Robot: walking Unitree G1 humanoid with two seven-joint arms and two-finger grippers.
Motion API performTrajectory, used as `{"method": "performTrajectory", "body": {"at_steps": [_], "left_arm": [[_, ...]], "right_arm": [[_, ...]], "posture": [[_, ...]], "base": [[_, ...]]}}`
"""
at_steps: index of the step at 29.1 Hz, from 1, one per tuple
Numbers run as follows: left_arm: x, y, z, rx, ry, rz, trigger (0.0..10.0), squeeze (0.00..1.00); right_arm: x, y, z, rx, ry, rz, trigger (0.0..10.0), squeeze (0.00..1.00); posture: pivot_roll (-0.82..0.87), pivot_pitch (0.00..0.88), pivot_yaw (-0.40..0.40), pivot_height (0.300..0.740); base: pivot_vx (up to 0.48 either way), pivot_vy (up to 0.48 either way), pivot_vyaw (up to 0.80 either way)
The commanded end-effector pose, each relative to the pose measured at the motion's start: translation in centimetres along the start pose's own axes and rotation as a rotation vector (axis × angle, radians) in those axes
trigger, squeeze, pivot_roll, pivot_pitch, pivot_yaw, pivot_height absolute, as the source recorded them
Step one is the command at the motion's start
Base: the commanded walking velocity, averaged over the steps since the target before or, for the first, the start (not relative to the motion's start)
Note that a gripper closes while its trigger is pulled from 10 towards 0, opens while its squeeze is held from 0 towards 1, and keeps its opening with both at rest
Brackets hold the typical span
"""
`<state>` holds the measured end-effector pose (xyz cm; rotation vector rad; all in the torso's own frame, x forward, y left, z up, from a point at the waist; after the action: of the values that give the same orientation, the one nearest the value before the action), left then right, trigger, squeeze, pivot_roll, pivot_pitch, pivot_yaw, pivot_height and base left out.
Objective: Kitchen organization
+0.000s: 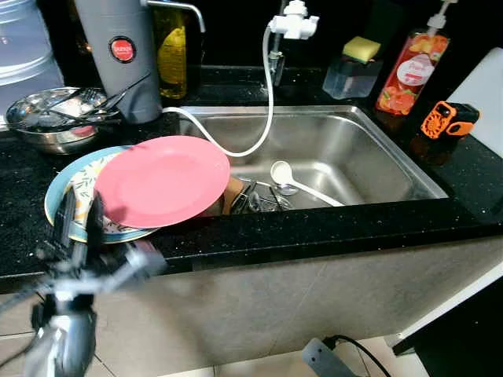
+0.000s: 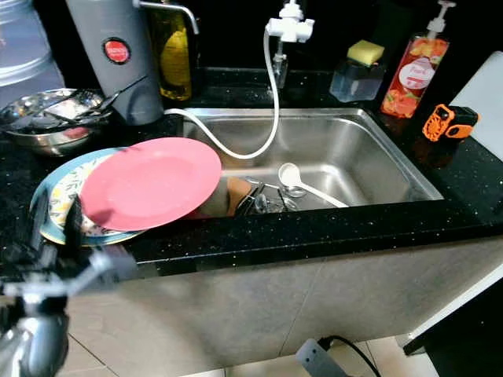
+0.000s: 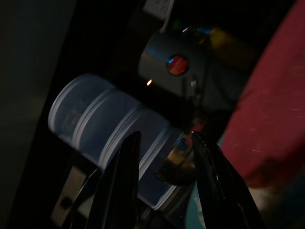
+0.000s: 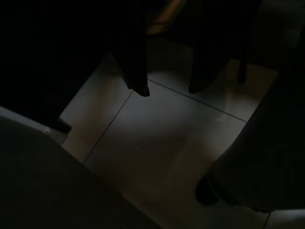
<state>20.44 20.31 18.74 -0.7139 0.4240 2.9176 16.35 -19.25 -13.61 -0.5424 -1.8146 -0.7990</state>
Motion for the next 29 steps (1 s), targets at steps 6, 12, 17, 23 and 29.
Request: {"method": "performTrajectory", "body": {"at_steps": [6,12,17,23,29], "left_arm": [[3.3,0.9,-0.6,-0.007,-0.118,-0.073,10.0,0.0],[5.9,1.5,-2.1,0.03,-0.246,-0.126,10.0,0.0],[7.1,1.4,-2.9,0.044,-0.307,-0.149,10.0,0.0],[9.2,0.6,-4.8,0.067,-0.445,-0.137,10.0,0.0],[14.3,-0.1,-12.1,0.145,-0.709,-0.042,10.0,0.0]], "right_arm": [[0.0,-0.5,0.1,-0.006,-0.003,0.008,10.0,0.0],[0.0,-0.7,0.5,0.001,0.007,0.013,10.0,0.0],[0.0,-0.7,0.4,-0.004,0.001,0.012,10.0,0.0],[0.1,-0.9,-0.1,-0.01,-0.008,0.016,10.0,0.0],[0.1,-1.2,0.0,-0.014,-0.009,0.021,10.0,0.0]], "posture": [[0.35,0.0,-0.084,0.74],[0.35,0.0,-0.085,0.74],[0.34,0.0,-0.078,0.74],[0.33,0.0,-0.074,0.74],[0.32,0.0,-0.074,0.74]], "base": [[0.0,0.0,0.0],[0.0,0.0,0.0],[0.0,0.0,0.0],[0.0,0.0,0.0],[0.0,0.0,0.0]]}}
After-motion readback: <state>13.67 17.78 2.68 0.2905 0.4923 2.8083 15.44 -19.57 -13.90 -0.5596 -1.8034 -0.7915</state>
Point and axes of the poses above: a point about 5 cm out from each wrist's last joint towards the gripper, its own x axis pointing back from the gripper into the wrist, its own y axis along the axis of the wrist's last joint, z = x × y, the point moved 4 cm from there along -x, pointing out of the wrist towards the gripper, and after that the axes turned 2 degrees about -x, right-handed, at the moved point
